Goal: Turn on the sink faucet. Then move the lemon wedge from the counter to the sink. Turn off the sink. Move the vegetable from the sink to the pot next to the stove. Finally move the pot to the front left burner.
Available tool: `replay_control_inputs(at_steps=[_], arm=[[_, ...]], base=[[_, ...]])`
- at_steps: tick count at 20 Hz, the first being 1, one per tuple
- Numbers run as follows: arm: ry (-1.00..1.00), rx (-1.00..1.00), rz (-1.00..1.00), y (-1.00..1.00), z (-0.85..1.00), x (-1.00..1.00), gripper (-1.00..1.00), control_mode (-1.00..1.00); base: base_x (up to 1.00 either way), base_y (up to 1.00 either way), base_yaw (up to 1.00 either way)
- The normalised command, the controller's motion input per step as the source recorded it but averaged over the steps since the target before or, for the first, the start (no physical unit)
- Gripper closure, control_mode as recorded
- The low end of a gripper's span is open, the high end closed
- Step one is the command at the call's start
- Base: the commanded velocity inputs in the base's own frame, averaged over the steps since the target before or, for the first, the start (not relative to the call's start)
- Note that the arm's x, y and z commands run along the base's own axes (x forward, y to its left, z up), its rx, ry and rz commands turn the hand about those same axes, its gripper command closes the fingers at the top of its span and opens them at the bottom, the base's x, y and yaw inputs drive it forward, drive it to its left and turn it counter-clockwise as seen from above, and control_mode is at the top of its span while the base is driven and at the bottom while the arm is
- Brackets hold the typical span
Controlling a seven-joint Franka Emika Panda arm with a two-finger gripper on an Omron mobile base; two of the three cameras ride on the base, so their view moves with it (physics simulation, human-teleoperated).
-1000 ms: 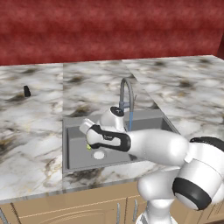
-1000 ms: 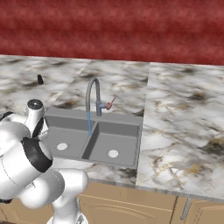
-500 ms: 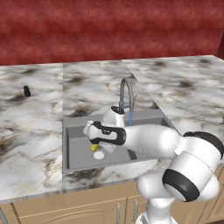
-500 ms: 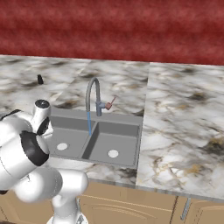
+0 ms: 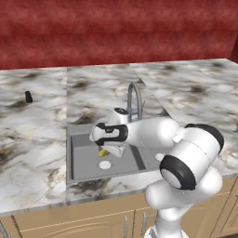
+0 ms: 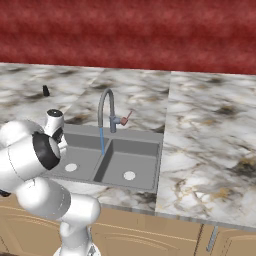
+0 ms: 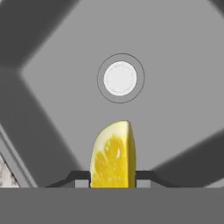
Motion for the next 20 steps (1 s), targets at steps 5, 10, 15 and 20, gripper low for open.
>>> replay_control_inputs(at_steps=[5, 10, 15, 20], arm=[[0.00, -0.03, 0.13, -0.08, -0.08, 0.38, 1.00, -1.00], [0.00, -0.05, 0.14, -0.07, -0.14, 0.29, 1.00, -1.00], [0.00, -0.07, 0.12, -0.05, -0.15, 0.25, 1.00, -1.00], [0.00, -0.06, 0.11, -0.06, -0.17, 0.13, 1.00, -1.00]], base=[[0.00, 0.00, 0.00], [0.00, 0.00, 0.00], [0.00, 0.00, 0.00], [0.00, 0.00, 0.00]])
